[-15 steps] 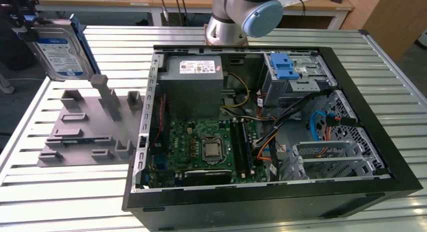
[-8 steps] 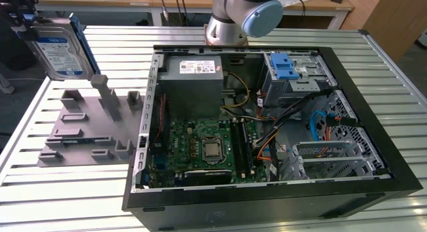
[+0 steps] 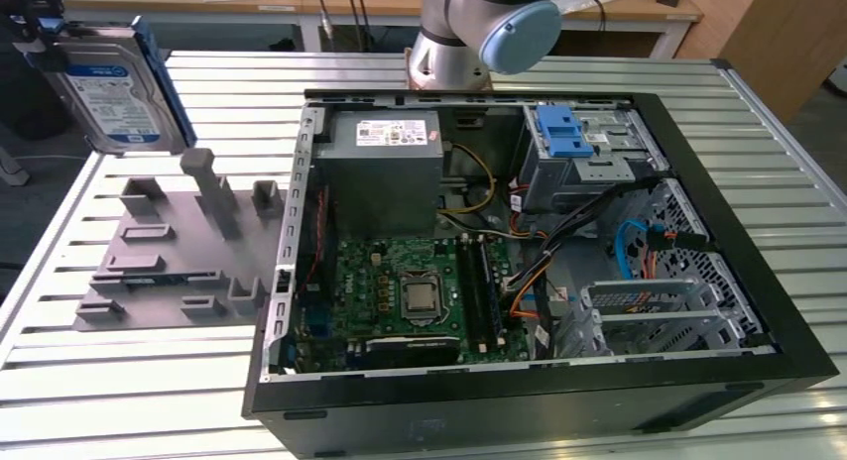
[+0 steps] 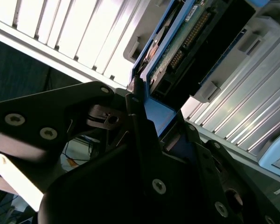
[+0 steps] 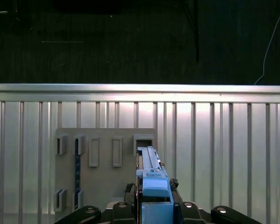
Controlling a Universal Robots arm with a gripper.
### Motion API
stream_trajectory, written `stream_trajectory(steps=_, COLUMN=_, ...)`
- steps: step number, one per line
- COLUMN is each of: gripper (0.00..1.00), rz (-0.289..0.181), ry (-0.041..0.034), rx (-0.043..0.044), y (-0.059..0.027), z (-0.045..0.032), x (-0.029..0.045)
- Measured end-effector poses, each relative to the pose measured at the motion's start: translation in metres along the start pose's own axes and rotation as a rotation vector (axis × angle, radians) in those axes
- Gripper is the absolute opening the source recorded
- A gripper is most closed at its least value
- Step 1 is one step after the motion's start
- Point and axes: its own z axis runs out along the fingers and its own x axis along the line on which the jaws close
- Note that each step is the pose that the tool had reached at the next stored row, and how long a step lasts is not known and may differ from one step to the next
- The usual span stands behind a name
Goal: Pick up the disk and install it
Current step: 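Pick up the disk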
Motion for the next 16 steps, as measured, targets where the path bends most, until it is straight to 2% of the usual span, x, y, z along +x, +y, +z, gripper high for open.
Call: stream_trajectory(steps=16, gripper=0.36, rz=0.0, ry=-0.0001, rx=0.0002, y=0.0003, z=-0.0264, x=-0.0004)
